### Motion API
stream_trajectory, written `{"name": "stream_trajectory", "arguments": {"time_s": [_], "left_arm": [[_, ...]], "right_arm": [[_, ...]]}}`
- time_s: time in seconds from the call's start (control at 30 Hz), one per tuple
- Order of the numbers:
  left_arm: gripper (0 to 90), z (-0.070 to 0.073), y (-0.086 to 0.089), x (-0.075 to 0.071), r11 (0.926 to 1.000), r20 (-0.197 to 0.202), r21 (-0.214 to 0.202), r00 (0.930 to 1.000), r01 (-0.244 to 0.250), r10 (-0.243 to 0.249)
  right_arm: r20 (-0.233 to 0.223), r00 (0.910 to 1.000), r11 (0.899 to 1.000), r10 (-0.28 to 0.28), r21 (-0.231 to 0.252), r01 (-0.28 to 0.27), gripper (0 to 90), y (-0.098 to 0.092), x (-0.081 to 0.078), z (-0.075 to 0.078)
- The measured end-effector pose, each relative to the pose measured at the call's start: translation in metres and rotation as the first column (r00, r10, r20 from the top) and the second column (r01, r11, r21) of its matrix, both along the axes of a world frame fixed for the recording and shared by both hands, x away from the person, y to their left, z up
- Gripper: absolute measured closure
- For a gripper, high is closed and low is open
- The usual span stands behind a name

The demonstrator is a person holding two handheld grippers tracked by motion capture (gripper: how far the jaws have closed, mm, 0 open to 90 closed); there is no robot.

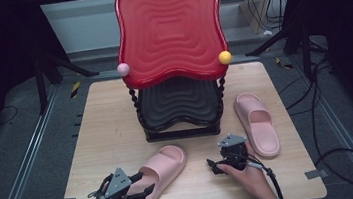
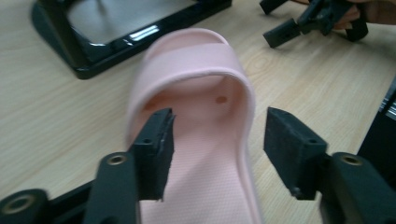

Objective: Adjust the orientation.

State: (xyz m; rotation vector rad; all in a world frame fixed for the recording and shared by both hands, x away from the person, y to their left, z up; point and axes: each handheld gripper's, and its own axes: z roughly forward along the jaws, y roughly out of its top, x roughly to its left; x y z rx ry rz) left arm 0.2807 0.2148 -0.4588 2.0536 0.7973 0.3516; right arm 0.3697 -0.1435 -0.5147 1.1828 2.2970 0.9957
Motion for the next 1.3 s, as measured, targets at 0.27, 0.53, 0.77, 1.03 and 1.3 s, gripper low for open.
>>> {"name": "stream_trajectory", "arguments": {"time_s": [0.27,0.53,0.77,1.03,1.3], "left_arm": [[55.5,-0.006,-0.019,0.008,0.9998,-0.017,0.001,0.9996,0.022,-0.022],[64.7,-0.011,-0.033,0.013,0.9995,-0.033,0.013,0.9991,0.028,-0.028],[69.2,-0.009,-0.038,0.018,0.9998,-0.054,-0.017,0.9984,0.014,-0.015],[76.6,-0.015,-0.037,0.020,0.9999,-0.070,-0.007,0.9974,0.015,-0.015],[83.6,-0.001,-0.034,0.010,0.9986,-0.047,-0.053,0.9989,0.005,-0.007]], "right_arm": [[-0.001,1.0000,1.000,-0.001,-0.002,0.001,4.0,0.000,0.000,0.000],[0.000,1.0000,1.000,0.000,0.000,0.000,4.0,0.000,0.000,0.000],[0.000,1.0000,1.000,0.000,0.000,0.000,4.0,0.000,0.000,0.000],[-0.001,1.0000,1.000,-0.001,-0.001,0.001,4.0,0.000,0.000,0.000],[-0.001,1.0000,1.000,0.000,-0.001,0.000,4.0,0.000,0.000,0.000]]}}
